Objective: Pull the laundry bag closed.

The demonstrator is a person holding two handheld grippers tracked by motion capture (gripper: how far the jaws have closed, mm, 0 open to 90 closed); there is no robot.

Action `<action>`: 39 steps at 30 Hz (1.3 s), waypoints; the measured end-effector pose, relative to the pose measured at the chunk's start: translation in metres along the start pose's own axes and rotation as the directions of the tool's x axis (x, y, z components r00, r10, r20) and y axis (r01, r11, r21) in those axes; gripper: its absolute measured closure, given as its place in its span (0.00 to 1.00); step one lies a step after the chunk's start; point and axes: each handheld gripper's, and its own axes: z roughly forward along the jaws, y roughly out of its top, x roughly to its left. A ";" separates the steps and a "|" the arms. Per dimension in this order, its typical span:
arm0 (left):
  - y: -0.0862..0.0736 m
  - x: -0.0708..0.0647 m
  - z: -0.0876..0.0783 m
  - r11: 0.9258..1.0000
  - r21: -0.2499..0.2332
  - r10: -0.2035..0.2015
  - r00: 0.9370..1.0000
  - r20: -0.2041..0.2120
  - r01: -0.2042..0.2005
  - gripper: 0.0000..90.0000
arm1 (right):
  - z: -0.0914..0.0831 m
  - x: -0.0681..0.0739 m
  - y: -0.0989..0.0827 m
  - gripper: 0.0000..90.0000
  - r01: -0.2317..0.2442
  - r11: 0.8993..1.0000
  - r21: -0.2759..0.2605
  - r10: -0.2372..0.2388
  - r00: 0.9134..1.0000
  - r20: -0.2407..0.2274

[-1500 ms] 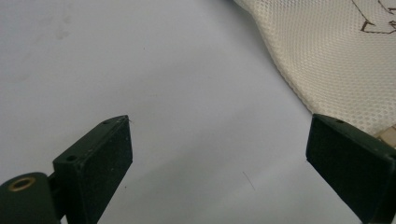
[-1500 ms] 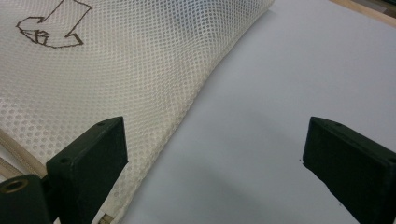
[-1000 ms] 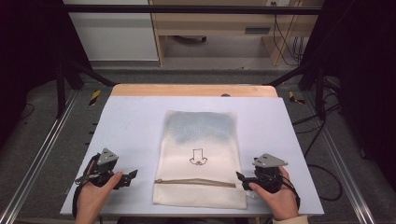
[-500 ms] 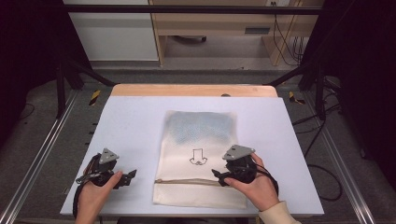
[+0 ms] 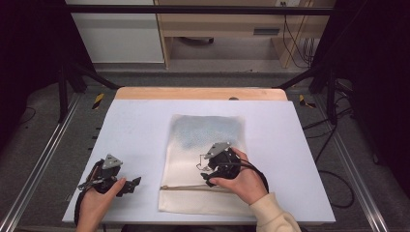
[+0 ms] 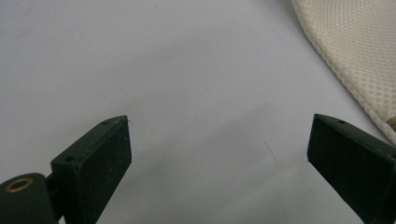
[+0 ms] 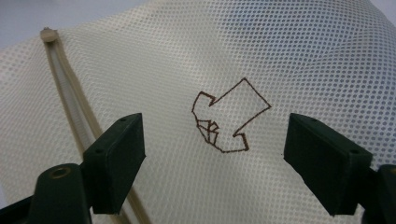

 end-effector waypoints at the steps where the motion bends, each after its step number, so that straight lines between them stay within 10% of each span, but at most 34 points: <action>1: 0.000 0.000 0.000 1.000 0.000 0.000 1.000 0.000 0.000 0.07 | 0.000 0.000 0.000 0.23 0.000 1.000 0.000 0.000 1.000 0.000; 29: 0.006 0.016 0.000 1.000 0.009 0.022 0.999 -0.035 -0.022 0.08 | 0.043 0.059 0.058 0.54 0.186 0.981 0.055 -0.177 0.974 -0.140; 39: 0.006 0.018 0.000 1.000 0.026 0.015 0.999 -0.031 -0.014 0.09 | 0.052 0.080 0.067 0.73 0.228 0.973 0.035 -0.212 0.944 -0.251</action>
